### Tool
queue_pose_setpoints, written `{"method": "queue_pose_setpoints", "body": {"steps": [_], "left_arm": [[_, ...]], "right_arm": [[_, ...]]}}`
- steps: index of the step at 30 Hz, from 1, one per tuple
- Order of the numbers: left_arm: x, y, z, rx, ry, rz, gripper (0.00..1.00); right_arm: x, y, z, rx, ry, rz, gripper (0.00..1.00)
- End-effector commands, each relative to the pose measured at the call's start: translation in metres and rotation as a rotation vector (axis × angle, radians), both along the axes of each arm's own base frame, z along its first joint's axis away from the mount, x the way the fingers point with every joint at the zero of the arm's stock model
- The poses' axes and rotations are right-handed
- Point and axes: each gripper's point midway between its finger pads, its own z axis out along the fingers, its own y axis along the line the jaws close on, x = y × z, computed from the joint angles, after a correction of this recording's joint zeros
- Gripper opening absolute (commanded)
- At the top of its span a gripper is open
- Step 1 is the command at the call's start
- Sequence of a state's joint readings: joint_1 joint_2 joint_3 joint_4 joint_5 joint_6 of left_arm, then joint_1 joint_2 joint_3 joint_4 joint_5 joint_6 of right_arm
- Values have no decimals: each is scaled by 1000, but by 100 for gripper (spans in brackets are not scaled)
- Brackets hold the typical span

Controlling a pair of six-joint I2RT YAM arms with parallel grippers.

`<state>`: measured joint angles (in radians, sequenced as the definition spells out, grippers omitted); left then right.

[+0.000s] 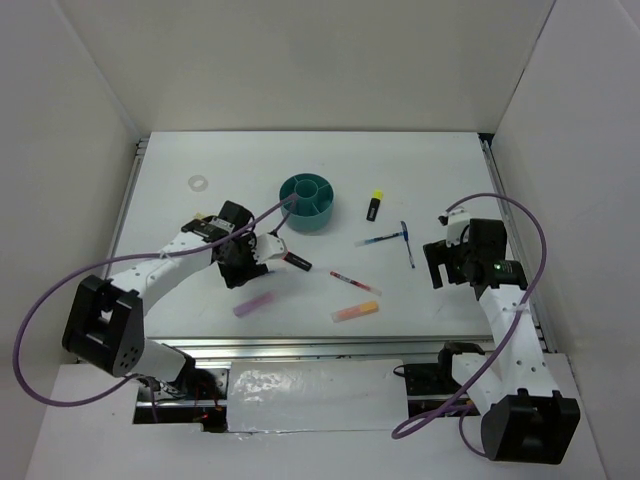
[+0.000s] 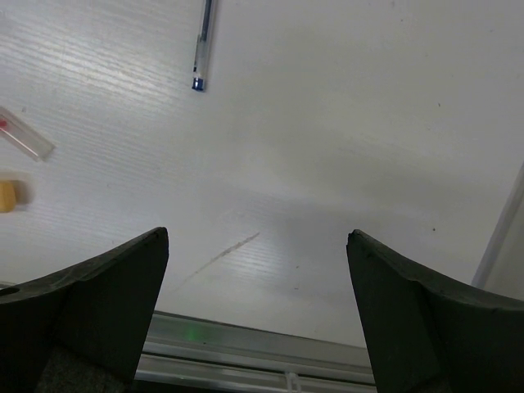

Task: Sort the stationery into containers
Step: Grab a piece of stationery with the left arm

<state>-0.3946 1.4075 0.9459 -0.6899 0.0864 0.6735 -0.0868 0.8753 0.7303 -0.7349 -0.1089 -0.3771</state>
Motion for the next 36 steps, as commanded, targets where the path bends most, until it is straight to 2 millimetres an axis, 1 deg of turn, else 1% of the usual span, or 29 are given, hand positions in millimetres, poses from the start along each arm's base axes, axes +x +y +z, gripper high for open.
{"method": "queue_pose_setpoints", "body": {"steps": [1, 3, 4, 5, 6, 12, 17, 20, 21, 22, 23, 24, 25, 27, 28, 29, 30, 31, 32, 33, 34, 35, 36], "left_arm": [[11, -13, 0, -10, -4, -14, 64], [12, -17, -7, -6, 11, -28, 61], [11, -20, -14, 2, 27, -39, 60], [15, -22, -15, 4, 14, -38, 59], [15, -23, -22, 12, 27, -36, 59], [24, -31, -38, 12, 44, -57, 54], [26, -34, -50, 16, 71, -85, 50], [25, -33, -61, 22, 83, -86, 43], [26, -33, -63, 24, 84, -82, 41], [26, -33, -65, 27, 90, -82, 38], [24, -32, -70, 36, 102, -86, 31], [24, -32, -71, 44, 106, -86, 26], [22, -30, -74, 54, 115, -84, 18], [19, -28, -76, 62, 123, -81, 12], [17, -28, -74, 60, 124, -85, 7], [16, -27, -71, 56, 119, -84, 5], [15, -27, -69, 52, 116, -81, 3], [15, -27, -59, 40, 89, -74, 0], [16, -29, -50, 28, 72, -72, 0], [16, -31, -41, 9, 64, -68, 0], [16, -36, -17, -33, 36, -64, 0], [23, -44, 14, -91, -27, -49, 0], [24, -48, 32, -128, -53, -44, 0]], "right_arm": [[8, 8, 21, 26, -38, 22, 95], [9, 8, 20, 27, -35, 22, 95], [10, 8, 20, 25, -31, 26, 95], [10, 8, 20, 26, -29, 26, 95], [12, 9, 21, 28, -31, 26, 95], [14, 11, 22, 38, -26, 35, 95], [15, 15, 26, 49, -31, 49, 95], [16, 22, 35, 71, -36, 66, 95], [18, 24, 43, 79, -52, 72, 94], [18, 28, 47, 96, -56, 87, 94], [18, 31, 52, 107, -60, 94, 93], [20, 35, 61, 115, -79, 108, 92], [20, 39, 67, 135, -90, 116, 90], [23, 47, 84, 156, -128, 142, 88], [22, 54, 90, 188, -138, 159, 88], [23, 58, 103, 203, -171, 173, 87], [23, 62, 110, 224, -191, 183, 84], [23, 66, 119, 255, -215, 185, 83], [19, 76, 134, 296, -258, 229, 82], [17, 83, 143, 324, -282, 250, 80], [15, 89, 153, 360, -306, 263, 79], [12, 99, 168, 415, -331, 288, 79], [12, 100, 168, 431, -323, 275, 79]]}}
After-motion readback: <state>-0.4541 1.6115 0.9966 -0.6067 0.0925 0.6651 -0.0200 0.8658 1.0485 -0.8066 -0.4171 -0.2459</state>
